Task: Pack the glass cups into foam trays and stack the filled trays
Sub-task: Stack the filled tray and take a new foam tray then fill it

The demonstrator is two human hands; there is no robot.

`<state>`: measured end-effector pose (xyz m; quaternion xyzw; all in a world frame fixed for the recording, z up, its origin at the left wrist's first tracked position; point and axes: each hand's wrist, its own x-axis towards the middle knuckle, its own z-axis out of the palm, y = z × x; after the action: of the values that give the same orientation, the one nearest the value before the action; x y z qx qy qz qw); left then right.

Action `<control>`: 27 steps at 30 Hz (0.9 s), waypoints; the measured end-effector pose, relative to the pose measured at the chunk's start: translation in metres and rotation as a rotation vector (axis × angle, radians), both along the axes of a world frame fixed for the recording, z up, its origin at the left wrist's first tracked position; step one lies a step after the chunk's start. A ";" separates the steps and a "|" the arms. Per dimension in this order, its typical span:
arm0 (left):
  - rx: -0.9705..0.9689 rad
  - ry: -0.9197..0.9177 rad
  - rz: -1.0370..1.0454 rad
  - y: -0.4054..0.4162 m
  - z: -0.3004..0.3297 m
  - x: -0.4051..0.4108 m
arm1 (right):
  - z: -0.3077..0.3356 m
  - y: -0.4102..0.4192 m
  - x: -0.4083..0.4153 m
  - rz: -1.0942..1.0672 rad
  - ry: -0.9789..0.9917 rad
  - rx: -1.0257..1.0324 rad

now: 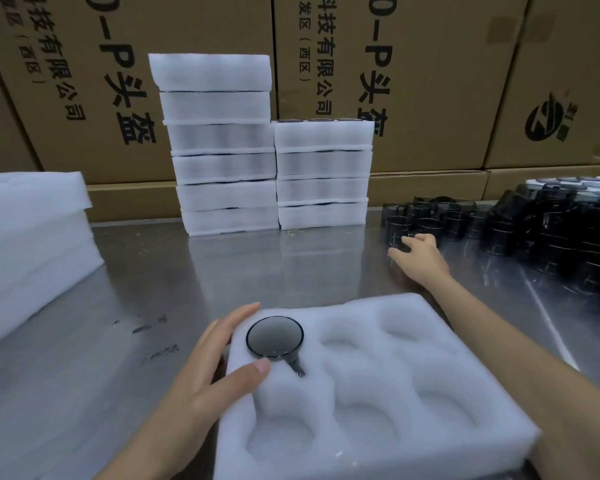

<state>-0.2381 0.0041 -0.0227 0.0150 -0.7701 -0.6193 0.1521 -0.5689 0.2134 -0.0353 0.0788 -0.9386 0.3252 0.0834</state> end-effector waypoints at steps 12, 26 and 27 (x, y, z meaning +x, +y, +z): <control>-0.028 -0.046 0.039 -0.003 0.002 0.000 | -0.002 0.039 0.108 0.024 0.019 -0.043; 0.008 -0.034 0.015 0.001 0.000 0.015 | 0.012 0.059 0.197 -0.136 0.197 -0.334; 0.004 -0.037 -0.006 0.002 -0.001 0.016 | 0.013 0.059 0.199 -0.136 0.245 -0.339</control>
<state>-0.2222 0.0062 -0.0240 0.0245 -0.7715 -0.6210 0.1358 -0.3703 0.2721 -0.0228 0.0389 -0.8566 0.4599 0.2308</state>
